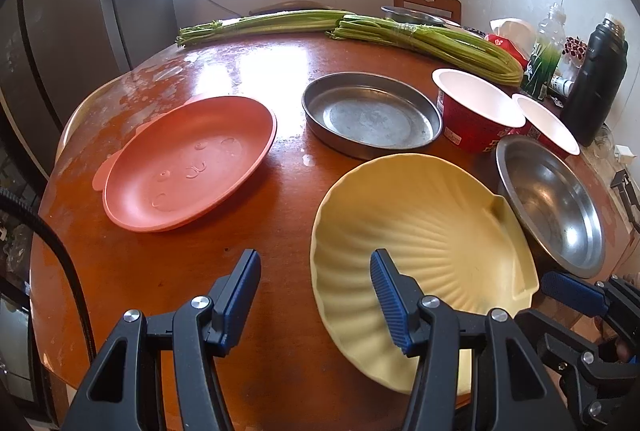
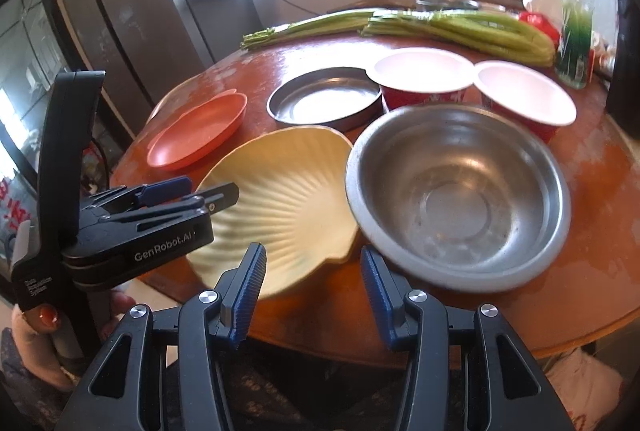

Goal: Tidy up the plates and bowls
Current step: 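Move the left tool to the yellow shell plate and grasp its rim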

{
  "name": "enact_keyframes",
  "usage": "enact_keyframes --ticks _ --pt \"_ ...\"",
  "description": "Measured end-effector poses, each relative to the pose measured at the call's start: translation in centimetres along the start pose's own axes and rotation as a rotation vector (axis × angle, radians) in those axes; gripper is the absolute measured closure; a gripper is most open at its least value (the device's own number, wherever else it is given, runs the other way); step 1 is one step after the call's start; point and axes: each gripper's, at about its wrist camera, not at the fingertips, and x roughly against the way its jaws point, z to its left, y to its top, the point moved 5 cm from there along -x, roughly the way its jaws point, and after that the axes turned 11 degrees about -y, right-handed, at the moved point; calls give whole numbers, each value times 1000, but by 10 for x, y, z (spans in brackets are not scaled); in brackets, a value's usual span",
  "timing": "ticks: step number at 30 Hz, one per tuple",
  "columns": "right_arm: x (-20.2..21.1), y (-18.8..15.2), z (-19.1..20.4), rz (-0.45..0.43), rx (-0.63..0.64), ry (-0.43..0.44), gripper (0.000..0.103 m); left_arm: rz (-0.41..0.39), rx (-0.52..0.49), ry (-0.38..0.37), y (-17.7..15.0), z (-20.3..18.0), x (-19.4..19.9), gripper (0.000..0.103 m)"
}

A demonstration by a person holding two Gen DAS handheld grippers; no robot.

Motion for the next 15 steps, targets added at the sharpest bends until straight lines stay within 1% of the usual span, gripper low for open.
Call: enact_keyframes --ticks 7,15 --pt "-9 2 12 0 48 -28 50 4 2 -6 1 5 -5 46" --pt "-9 2 30 -9 110 -2 50 -8 27 -22 -1 17 0 46"
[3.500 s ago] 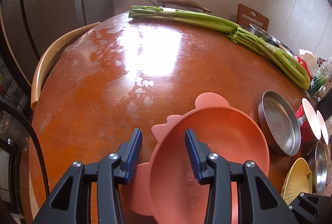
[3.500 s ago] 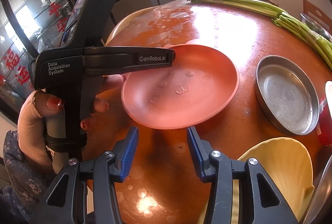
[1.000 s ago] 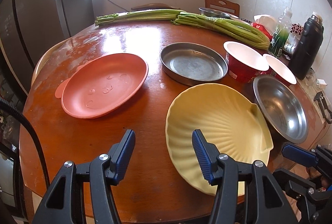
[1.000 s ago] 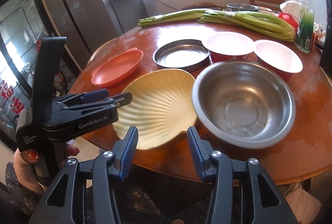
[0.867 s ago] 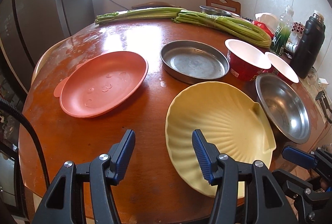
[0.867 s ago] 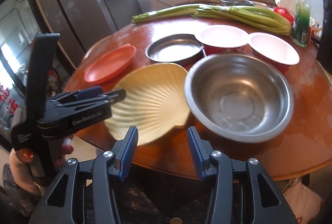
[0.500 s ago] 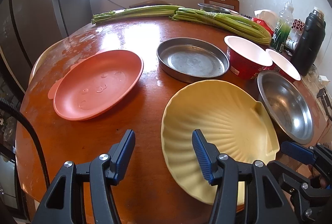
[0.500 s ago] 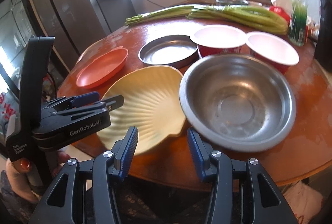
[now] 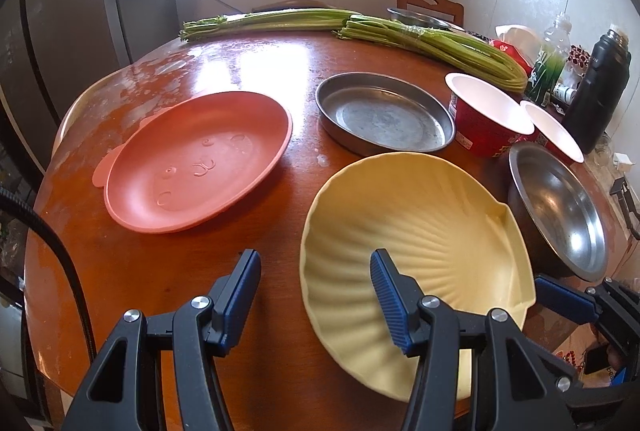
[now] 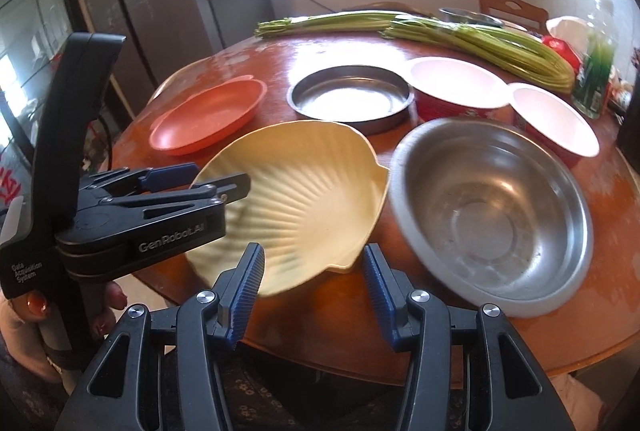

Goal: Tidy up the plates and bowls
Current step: 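Move the left tool to the yellow shell plate and grasp its rim, then lift the yellow shell plate with the left tool toward the pink plate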

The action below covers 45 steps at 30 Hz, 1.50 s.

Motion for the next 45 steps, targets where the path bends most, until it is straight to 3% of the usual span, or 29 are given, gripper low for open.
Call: enact_keyframes --ticks 15,27,35,45 --pt "-6 1 45 10 109 117 50 -8 60 24 -4 30 5 46" --pt "-24 19 12 21 -55 10 46 -29 69 25 -5 39 6 46" --pt "-39 27 22 3 -24 2 46 -48 73 -20 -5 42 8 47" --pt "-56 32 28 -15 7 -44 48 -64 66 -15 -6 43 10 60"
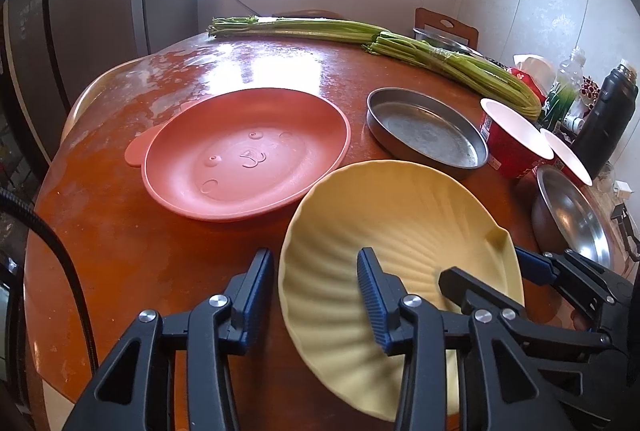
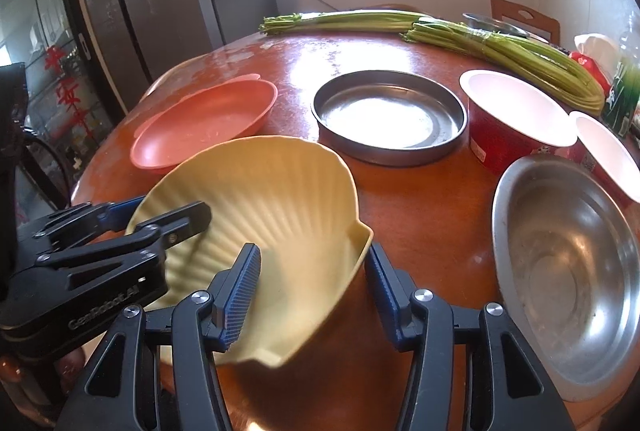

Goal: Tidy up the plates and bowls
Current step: 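Lift the yellow shell plate with the left tool toward the pink plate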

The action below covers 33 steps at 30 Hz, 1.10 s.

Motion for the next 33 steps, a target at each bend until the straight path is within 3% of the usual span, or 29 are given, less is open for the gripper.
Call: enact_keyframes --ticks 2,19,33 --pt "1 -1 1 -3 0 3 48 2 2 -25 -1 -1 1 66" --pt "24 -1 0 -15 -19 36 49 -19 14 -46 2 -7 17 66" --pt "31 24 28 -59 20 58 49 -67 40 4 19 16 38 66"
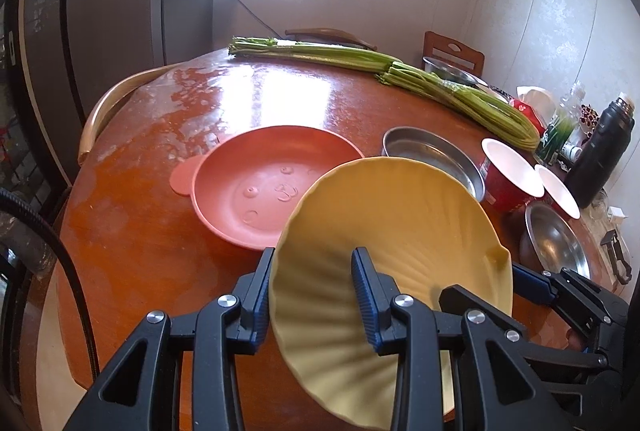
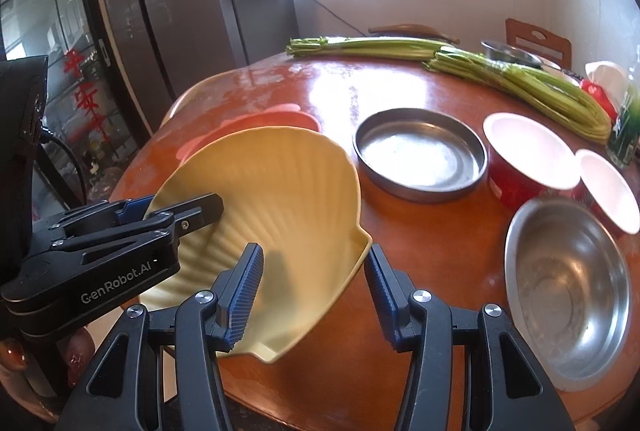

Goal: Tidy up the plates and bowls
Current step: 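Lift the yellow shell plate with the left tool toward the pink plate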

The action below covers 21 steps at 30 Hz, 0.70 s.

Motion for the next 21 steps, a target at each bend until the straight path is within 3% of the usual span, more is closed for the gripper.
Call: enact_keyframes --ticks 21 --pt "-36 60 34 -21 14 12 49 -15 24 58 49 48 -6 66"
